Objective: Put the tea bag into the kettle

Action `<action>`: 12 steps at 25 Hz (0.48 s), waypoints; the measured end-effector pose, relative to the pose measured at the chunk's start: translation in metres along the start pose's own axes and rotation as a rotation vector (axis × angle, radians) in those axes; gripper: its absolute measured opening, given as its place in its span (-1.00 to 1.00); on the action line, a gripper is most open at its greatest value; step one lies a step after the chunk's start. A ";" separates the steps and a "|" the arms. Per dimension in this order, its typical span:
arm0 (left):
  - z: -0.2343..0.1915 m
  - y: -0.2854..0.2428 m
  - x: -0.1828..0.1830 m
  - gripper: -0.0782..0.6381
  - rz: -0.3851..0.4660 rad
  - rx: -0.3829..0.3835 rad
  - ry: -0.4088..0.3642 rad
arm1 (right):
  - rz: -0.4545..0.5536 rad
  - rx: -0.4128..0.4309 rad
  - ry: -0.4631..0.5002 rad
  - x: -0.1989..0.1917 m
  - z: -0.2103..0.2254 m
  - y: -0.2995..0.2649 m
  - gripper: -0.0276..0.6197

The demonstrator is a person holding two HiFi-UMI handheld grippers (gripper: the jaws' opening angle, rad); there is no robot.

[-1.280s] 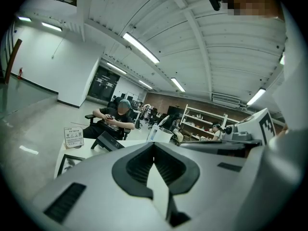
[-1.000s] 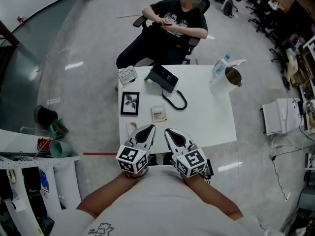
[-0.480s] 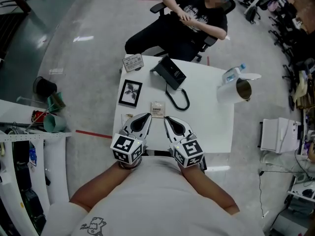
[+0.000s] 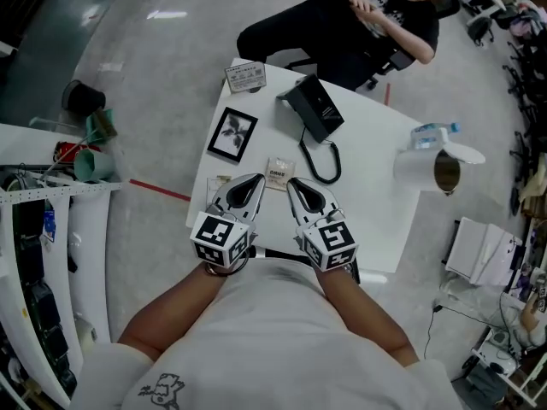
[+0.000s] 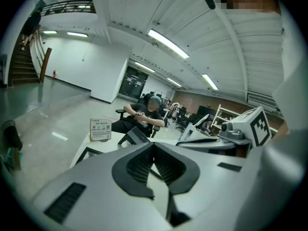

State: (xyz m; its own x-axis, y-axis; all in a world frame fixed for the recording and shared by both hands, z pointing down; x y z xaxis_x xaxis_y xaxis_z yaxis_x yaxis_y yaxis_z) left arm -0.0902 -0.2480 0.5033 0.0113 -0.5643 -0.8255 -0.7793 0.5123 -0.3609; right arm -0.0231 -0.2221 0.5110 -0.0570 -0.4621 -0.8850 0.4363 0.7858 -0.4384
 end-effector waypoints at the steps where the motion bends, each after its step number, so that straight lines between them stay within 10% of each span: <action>1: -0.006 -0.003 -0.006 -0.76 -0.004 0.020 0.020 | -0.008 0.008 -0.010 -0.004 0.004 -0.006 -0.87; 12: -0.040 -0.041 -0.059 -0.76 -0.103 0.096 0.110 | -0.117 0.094 -0.028 -0.058 0.032 -0.054 -0.70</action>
State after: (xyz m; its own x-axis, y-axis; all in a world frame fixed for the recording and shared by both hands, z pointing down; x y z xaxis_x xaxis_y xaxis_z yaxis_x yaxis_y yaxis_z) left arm -0.0837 -0.2613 0.5844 0.0154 -0.6817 -0.7315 -0.7143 0.5045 -0.4851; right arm -0.0146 -0.2505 0.5906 -0.0880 -0.5607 -0.8234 0.5106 0.6843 -0.5206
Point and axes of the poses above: the fingertips, and each gripper's own axes: y backward along the fingers, z to its right, x out of its top, the point moved 1 cm from there along y, backward along the fingers, and after that the axes turned 5 degrees about y, right-handed, at the moved point
